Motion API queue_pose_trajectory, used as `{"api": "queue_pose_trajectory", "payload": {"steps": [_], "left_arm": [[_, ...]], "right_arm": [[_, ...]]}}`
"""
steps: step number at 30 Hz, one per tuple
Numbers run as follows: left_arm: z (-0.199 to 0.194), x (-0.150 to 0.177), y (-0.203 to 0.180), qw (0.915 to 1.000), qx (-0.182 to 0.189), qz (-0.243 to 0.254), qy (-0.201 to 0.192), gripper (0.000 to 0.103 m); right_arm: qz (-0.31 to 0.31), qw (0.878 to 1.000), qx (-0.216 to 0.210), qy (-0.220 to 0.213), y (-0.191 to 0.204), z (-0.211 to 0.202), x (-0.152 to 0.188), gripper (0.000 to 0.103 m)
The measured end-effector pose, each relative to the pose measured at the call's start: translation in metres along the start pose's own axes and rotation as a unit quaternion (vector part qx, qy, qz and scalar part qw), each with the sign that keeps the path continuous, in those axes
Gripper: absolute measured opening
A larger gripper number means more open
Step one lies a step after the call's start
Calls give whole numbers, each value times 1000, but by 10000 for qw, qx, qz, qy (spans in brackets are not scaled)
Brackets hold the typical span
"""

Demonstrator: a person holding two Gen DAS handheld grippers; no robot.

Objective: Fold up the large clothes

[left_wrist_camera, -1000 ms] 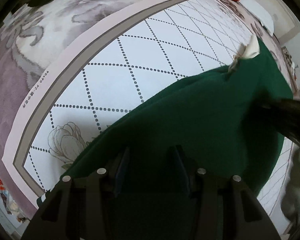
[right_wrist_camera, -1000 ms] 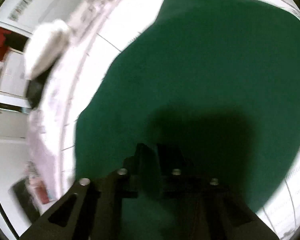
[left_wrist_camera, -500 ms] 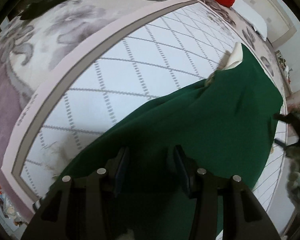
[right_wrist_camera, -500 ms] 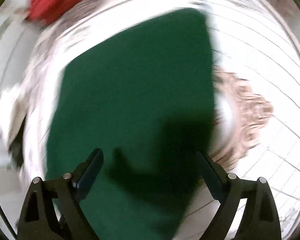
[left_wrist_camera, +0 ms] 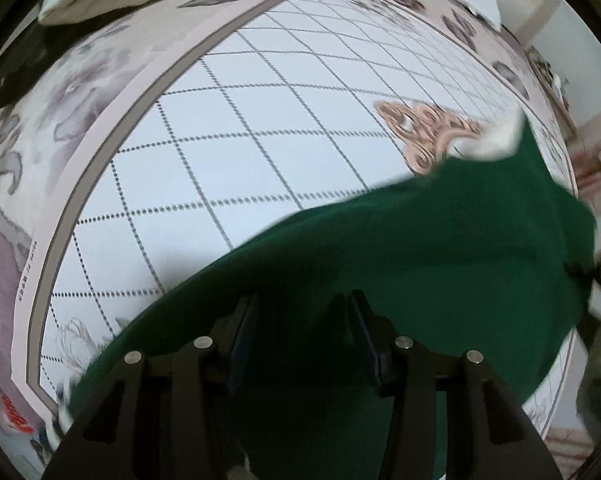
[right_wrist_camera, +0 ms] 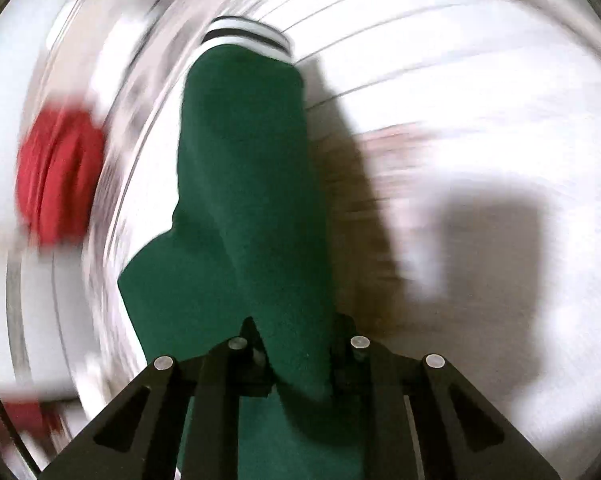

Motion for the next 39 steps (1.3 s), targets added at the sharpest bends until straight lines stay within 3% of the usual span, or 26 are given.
{"api": "queue_pose_trajectory", "payload": {"steps": [2, 4, 5, 6, 8, 11, 14, 15, 18, 21, 23, 26, 28, 29, 31, 32, 33, 35, 39], "left_arm": [[-2, 7, -5, 9999, -7, 93, 58, 43], [-5, 17, -11, 9997, 13, 215, 115, 43], [-6, 22, -14, 9995, 11, 290, 151, 43], [-6, 24, -18, 9992, 17, 344, 180, 43], [-5, 34, -25, 9986, 52, 448, 281, 43], [-2, 42, -41, 9982, 155, 468, 329, 44], [7, 44, -57, 9981, 121, 517, 315, 54], [12, 44, -61, 9980, 94, 540, 300, 55], [28, 40, -61, 9976, -86, 595, 346, 55], [40, 33, -58, 9979, -83, 559, 324, 59], [43, 32, -59, 9977, -119, 641, 180, 67], [46, 32, -60, 9972, -251, 697, 17, 69], [46, 31, -60, 9970, -288, 710, -93, 72], [46, 32, -60, 9969, -303, 714, -143, 76], [47, 31, -59, 9976, -139, 648, -186, 90], [48, 30, -60, 9981, 0, 596, -182, 102], [51, 28, -60, 9983, 132, 539, -174, 103], [54, 26, -63, 9983, 10, 548, -209, 103], [58, 30, -71, 9962, -250, 698, -453, 103]], "right_arm": [[200, 9987, 449, 115, -43, -21, 7, 20], [30, 9905, 946, 996, -87, -28, 18, 34], [-32, 9828, 1076, 1502, -108, -31, 20, 47], [-72, 9723, 1187, 2012, -127, -37, 26, 53], [-414, 9580, 1447, 2442, -137, -52, 25, 54], [-1664, 9343, 1927, 2495, -106, -75, 20, 54], [-3003, 9025, 2212, 2153, -50, -88, 24, 54], [-3235, 9005, 2037, 2072, -28, -84, 28, 54], [-4127, 8752, 1605, 1947, 23, -63, 40, 54], [-4415, 8689, 742, 2112, 75, -13, 56, 54], [-4471, 8671, 740, 2069, 85, 22, 61, 56], [-4682, 8611, 1132, 1625, 82, 56, 44, 56], [-4362, 8687, 1288, 1961, 96, 70, 41, 57], [-4330, 8668, 1331, 2085, 99, 72, 38, 58], [-4453, 8570, 1301, 2244, 102, 71, 36, 58], [-4471, 8553, 1225, 2312, 101, 69, 34, 58], [-4465, 8556, 1121, 2366, 100, 66, 32, 58], [-4340, 8647, 788, 2400, 88, 54, 20, 58], [-3520, 9085, -101, 2248, 45, 3, -8, 62]]}}
Point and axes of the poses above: each gripper's, at about its wrist camera, not at the fingertips, and z roughly the way its jaws point, y to its left, x to its underside, the point moved 2 cm from there along z, roughly the way its jaws point, and after that the axes turned 7 degrees about -z, right-handed, at the moved point
